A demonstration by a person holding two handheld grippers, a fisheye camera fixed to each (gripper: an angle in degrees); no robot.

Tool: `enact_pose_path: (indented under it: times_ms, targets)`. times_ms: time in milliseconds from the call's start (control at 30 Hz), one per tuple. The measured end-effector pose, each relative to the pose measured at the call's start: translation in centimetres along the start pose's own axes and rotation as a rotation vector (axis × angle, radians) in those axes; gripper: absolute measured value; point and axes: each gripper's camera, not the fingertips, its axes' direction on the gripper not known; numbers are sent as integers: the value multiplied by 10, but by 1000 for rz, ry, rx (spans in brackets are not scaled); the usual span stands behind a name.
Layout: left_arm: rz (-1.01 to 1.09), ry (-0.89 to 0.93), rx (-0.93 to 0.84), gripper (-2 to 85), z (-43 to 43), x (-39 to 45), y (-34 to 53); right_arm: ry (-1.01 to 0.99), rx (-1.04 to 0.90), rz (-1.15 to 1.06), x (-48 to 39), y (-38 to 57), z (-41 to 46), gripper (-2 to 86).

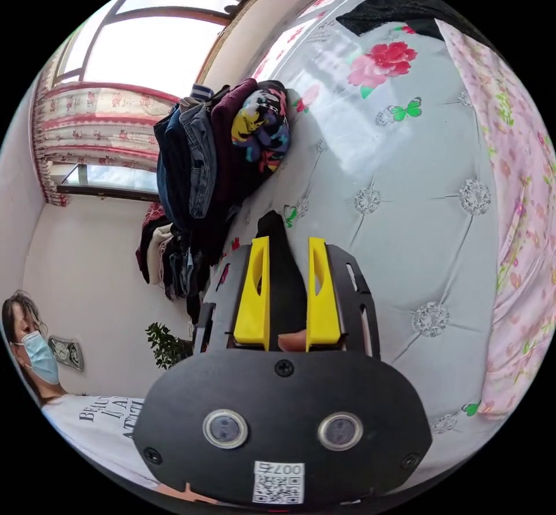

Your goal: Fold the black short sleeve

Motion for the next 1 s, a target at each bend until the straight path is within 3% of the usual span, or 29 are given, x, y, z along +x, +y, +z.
enact_pose_path:
  times_ms: [100, 167, 267, 467, 600, 800, 867, 1000]
  targets:
    - [31, -12, -83, 70, -1, 10, 28, 19, -106, -64, -15, 1, -8, 78]
    - [47, -32, -131, 81, -6, 15, 51, 164, -230, -140, -25, 26, -7, 83]
    - [0, -32, -155, 90, -12, 10, 79, 220, -314, -98, -8, 71, -16, 90]
    - [-132, 80, -152, 98, -11, -14, 99, 121, -246, 89, 26, 136, -42, 85]
    - [-177, 167, -150, 95, 1, -23, 84, 89, -219, 126, 28, 128, -46, 78]
    - [-215, 263, -158, 14, 9, -33, 56, -8, -290, 166, 23, 107, -27, 32]
    - [-160, 384, -47, 3, -21, -18, 43, -119, -194, 97, -3, 94, -53, 16]
    - [0, 400, 23, -2, -72, 10, 42, -174, -128, -136, -54, 92, -106, 5]
